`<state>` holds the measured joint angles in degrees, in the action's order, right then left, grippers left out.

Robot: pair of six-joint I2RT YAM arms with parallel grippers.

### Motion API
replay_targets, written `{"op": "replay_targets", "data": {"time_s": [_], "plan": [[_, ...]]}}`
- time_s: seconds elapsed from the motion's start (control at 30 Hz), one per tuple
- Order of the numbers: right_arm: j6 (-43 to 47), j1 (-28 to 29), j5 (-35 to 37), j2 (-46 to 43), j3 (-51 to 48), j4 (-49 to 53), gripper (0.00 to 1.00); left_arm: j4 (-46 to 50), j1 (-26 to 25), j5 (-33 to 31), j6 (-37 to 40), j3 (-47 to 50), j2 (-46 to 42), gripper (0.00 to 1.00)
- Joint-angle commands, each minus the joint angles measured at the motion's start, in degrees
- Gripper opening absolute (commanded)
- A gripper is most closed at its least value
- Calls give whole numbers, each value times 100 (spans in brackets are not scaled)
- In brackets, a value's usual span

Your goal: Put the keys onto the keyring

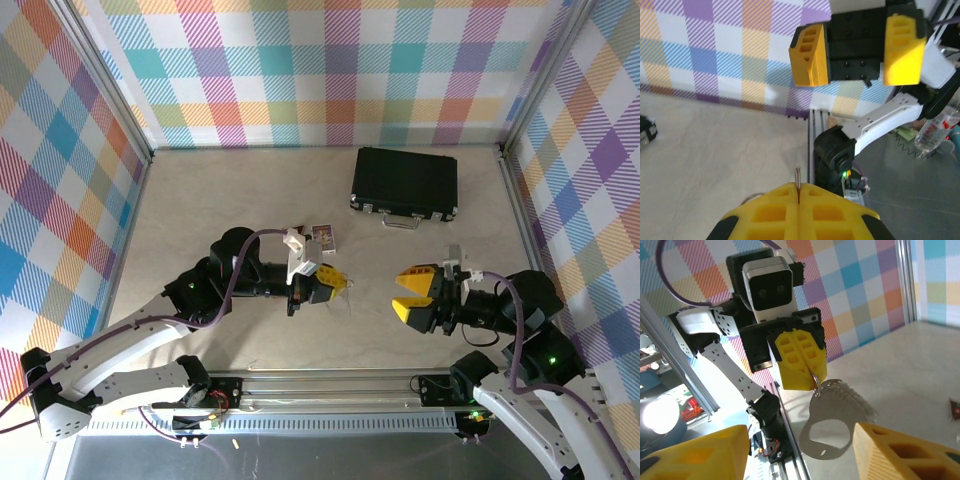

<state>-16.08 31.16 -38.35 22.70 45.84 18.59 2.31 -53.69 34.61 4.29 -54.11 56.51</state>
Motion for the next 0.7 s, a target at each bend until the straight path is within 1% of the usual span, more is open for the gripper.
{"op": "replay_targets", "data": {"time_s": [0.0, 0.07, 0.2, 0.27, 0.37, 0.43, 0.53, 0.67], "plan": [[-105, 31, -194, -4, -67, -502, 50, -985, -93, 396, -244, 95, -23, 0], [-160, 32, -233, 66, -95, -624, 46, -1272, -106, 512, -379, 133, 32, 0], [-306, 38, -187, 162, -114, -821, 46, -1386, -150, 580, -411, 91, 105, 0], [-307, 35, -168, 253, -31, -724, 47, -1039, -174, 520, -218, -34, 142, 0], [-74, 53, -160, 481, 237, -231, 48, -293, -186, 343, 192, -284, 234, 0], [309, 75, -36, 621, 469, 395, 48, 285, -186, 223, 509, -476, 316, 0], [912, 84, 134, 789, 816, 1262, 46, 877, -186, 134, 832, -673, 465, 0], [1411, 101, 154, 974, 1039, 1770, 44, 1661, -234, 132, 1158, -1011, 662, 0]]}}
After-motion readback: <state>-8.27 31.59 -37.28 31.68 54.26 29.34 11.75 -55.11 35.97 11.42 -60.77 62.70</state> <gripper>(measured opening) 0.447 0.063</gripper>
